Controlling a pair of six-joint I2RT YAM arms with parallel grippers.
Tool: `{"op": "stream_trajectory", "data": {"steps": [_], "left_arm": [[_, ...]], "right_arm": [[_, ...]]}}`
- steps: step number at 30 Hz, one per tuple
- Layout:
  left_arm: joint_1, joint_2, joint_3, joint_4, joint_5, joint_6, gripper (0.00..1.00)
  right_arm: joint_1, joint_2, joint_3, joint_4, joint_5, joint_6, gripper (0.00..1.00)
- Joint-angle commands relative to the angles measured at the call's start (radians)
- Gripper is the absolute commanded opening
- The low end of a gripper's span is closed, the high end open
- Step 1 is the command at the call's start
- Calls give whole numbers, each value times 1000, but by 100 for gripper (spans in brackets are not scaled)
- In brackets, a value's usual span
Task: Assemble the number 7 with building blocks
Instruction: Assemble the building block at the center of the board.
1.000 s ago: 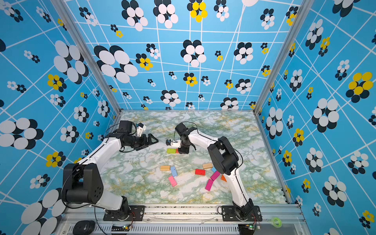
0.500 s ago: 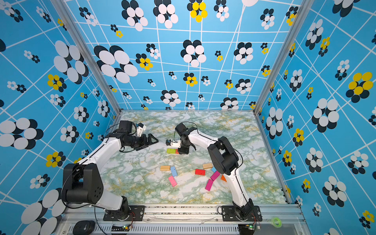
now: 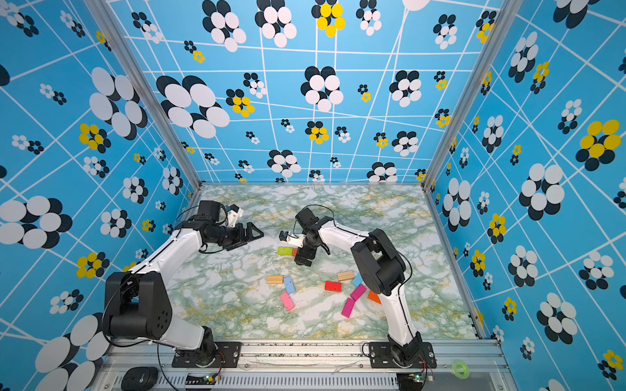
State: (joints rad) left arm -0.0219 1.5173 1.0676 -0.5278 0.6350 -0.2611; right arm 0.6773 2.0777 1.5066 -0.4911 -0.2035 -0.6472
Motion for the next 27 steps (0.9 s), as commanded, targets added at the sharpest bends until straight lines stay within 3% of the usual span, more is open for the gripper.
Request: {"op": "stream_trajectory", "data": {"steps": [1,6,10,16,19,23,27], "left_arm": [[-7,-14,-6,-2,-7,15,99],[-7,-50,-16,26,6,2,99],[-7,-95,-34,66,42,-36,99],[-6,-165,-35,26,75,-79,99],[7,-226,-58,5,77,-105,99],[41,-299,-83,-73,37,-116,99],[85,-359,-131,-101,37,-115,99]], "right_arm": [[-24,-170,-36,154,38,169,99],[-58,-338,-14,107,131,498,99],[-122,-409,49,-105,73,725,99],[-167,-593,-124,-147,-81,873,99],[-158,-646,-202,-206,-87,923,99],[0,-640,-267,-329,133,1009,94],[194,-521,-271,-297,159,1108,87]]}}
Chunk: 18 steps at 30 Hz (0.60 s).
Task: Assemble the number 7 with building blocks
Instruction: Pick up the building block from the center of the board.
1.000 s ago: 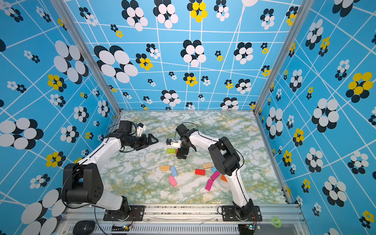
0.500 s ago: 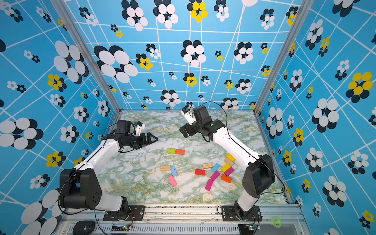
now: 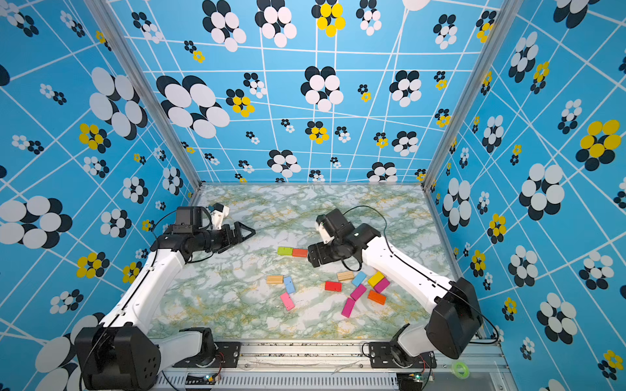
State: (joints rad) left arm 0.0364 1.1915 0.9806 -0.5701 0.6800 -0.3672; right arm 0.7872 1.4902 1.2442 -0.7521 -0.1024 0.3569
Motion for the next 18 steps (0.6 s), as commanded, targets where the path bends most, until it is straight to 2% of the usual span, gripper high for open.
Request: {"op": "stream_trajectory", "data": {"steps": [1,4,7,12,18], "left_arm": [[37,-50,-62,-52,-4,-14,99],[51,-81,-90,-55,-5,0,99],[53,-94,-92,-109,-57,62,99],[55,-106,-128,-107,-82,93,99],[61,-95,-126,-90,-65,94,99]], "right_arm": [[121,104,0,-19,64,122,86],[207,192,34,25,102,170,86],[250,272,91,35,74,170,84],[279,365,148,31,110,214,75],[299,441,219,11,145,224,72]]}}
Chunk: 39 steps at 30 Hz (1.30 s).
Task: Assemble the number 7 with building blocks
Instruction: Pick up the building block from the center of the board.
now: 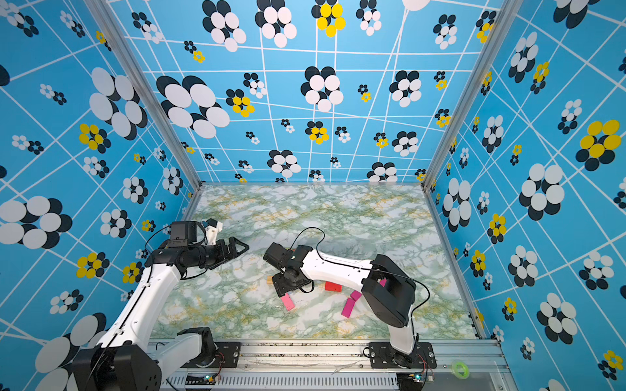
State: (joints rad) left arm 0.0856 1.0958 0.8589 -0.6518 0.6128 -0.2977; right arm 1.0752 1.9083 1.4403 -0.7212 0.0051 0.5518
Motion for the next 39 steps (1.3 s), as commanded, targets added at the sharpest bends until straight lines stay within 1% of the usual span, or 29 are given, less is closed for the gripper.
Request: {"op": "stream_trajectory", "data": {"steps": [1,18,23,30,38,39], "left_arm": [[13,-1,-6,-7,5,26,99],[13,-18,-6,-11,6,33,99],[10,-19,-8,-9,8,33,99],[9,-18,-9,-6,16,34,99],[4,-19,-11,0,26,32,99],[4,-17,-11,0,27,32,99]], "right_arm": [[12,31,23,-16,38,34,71],[19,116,91,-77,79,66,64],[17,132,103,-77,73,66,56],[19,155,98,-72,68,70,52],[11,178,103,-70,69,69,44],[10,179,103,-70,73,69,42]]}}
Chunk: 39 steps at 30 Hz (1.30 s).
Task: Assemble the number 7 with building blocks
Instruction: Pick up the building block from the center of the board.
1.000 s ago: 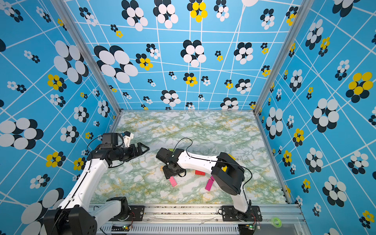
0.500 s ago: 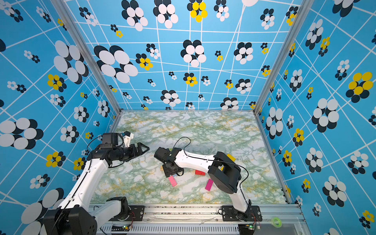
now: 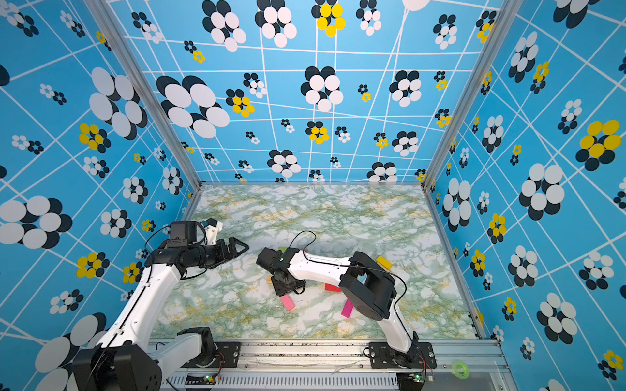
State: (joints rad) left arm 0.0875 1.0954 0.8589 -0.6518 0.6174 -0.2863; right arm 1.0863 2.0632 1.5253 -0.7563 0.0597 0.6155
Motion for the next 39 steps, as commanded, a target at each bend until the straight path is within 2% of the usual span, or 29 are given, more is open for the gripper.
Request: {"op": "stream_trajectory", "data": {"steps": [1,8,15,20,25,29,39], "left_arm": [[1,-16,-11,0,22,20,99],[1,-13,-12,3,26,19,99],[-2,-16,-12,3,26,19,99],[-2,-15,-12,6,31,17,99],[-3,-12,-13,7,32,18,99],[-3,-13,-12,6,28,19,99],[-2,-11,-12,3,24,19,99]], "right_arm": [[-4,25,16,-35,19,9,39],[-12,6,3,-35,41,25,33],[-36,-96,-5,-105,123,96,30],[-77,-214,-96,-89,151,178,30],[-123,-259,-183,-36,148,216,30],[-159,-246,-208,14,112,218,30],[-170,-130,-147,51,64,215,30]]}}
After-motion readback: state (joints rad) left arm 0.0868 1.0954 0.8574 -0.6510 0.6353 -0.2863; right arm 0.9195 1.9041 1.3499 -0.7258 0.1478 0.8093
